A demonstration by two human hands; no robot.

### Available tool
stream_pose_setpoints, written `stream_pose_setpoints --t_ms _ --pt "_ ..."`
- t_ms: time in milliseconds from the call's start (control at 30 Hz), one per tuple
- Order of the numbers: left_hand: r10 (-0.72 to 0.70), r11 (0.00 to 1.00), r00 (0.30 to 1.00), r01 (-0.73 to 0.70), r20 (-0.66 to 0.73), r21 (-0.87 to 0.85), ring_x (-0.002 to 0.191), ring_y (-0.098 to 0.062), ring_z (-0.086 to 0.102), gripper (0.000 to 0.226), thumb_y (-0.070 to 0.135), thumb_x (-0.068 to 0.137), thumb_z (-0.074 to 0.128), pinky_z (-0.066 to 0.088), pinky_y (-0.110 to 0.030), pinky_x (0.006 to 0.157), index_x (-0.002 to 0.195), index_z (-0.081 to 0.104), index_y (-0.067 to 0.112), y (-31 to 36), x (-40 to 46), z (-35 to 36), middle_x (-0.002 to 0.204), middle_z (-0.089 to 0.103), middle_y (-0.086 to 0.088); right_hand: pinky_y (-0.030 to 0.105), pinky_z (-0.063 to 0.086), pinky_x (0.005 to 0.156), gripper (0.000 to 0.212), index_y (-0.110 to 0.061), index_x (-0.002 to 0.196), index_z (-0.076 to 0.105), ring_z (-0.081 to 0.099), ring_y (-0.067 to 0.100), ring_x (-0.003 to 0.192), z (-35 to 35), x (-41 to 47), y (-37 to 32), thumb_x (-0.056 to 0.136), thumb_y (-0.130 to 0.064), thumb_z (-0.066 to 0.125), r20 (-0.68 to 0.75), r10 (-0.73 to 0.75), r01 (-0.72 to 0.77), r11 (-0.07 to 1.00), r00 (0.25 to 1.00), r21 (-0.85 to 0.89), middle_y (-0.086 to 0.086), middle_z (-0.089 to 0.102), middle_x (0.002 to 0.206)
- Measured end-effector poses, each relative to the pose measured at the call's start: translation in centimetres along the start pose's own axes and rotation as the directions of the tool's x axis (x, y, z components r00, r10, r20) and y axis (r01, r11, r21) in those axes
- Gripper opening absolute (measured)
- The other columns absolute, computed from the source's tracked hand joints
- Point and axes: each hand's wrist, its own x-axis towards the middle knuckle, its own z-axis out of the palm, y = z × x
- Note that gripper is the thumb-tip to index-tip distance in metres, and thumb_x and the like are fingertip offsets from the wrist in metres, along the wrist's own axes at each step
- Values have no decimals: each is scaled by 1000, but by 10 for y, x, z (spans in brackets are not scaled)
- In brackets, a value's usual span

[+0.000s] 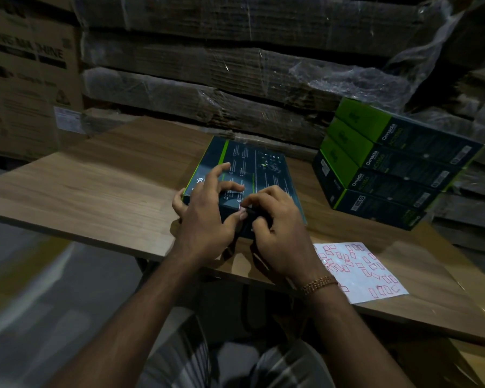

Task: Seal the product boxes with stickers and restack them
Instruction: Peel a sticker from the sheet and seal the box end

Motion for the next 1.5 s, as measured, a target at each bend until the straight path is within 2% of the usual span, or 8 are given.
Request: stream_pose_setpoints --t_ms 200,333,533,733,900,1167,1400,1500 --pt "2 1000 1000 -2 -2 -1 144 -1 42 91 33 91 82 4 -58 126 162 25 41 1 0 0 130 64 31 31 53 90 35 -16 120 72 56 11 107 1 -2 1 90 -15 53 -25 21 -20 1000 999 14 -8 55 111" --pt "8 1000 1000 -8 -4 -2 144 1 41 92 32 91 82 3 -55 126 162 25 41 0 0 0 131 64 30 25 53 87 32 -17 113 74 59 9 106 -2 -6 2 89 -11 54 -50 8 -4 997 999 81 -8 58 110" --pt "3 1000 1000 -3 0 -10 143 0 43 92 32 91 83 7 -60 125 162 25 42 0 0 0 131 64 29 39 57 89 35 -16 121 76 60 14 106 2 -3 3 93 -16 55 -51 2 -1 1000 999 5 -7 56 110" --pt "6 1000 1000 -6 21 -25 145 -2 44 93 30 91 83 12 -64 124 162 24 42 0 1 0 132 63 31 18 51 85 20 -19 115 74 63 4 102 1 0 3 98 -12 66 -120 71 -63 995 990 71 -11 65 107" --pt "2 997 999 2 54 -76 145 -4 45 96 20 89 82 12 -66 124 161 23 46 -4 1 -2 135 63 32 23 55 75 14 -24 103 72 64 6 89 6 7 2 91 -25 81 -167 112 -102 992 980 70 -13 66 95" --pt "9 998 998 -5 56 -58 145 -3 46 103 16 84 85 11 -66 123 162 22 43 -4 1 -2 133 62 34 22 50 79 14 -19 104 70 58 7 90 11 5 1 93 -24 78 -162 -38 16 990 986 -138 -9 61 99" --pt "8 997 998 -2 68 -82 145 -3 47 101 25 82 83 18 -66 123 160 22 47 -5 2 -2 132 62 35 24 52 82 20 -17 107 70 59 8 94 5 7 4 88 -15 75 -95 -48 36 992 994 -124 -7 62 102" --pt "16 997 998 -12 59 -70 143 -3 47 97 24 84 79 16 -65 123 159 23 47 -6 2 -2 132 63 33 19 49 79 20 -20 104 69 58 5 92 6 5 2 88 -26 81 -118 -18 7 996 993 -91 -9 62 100"
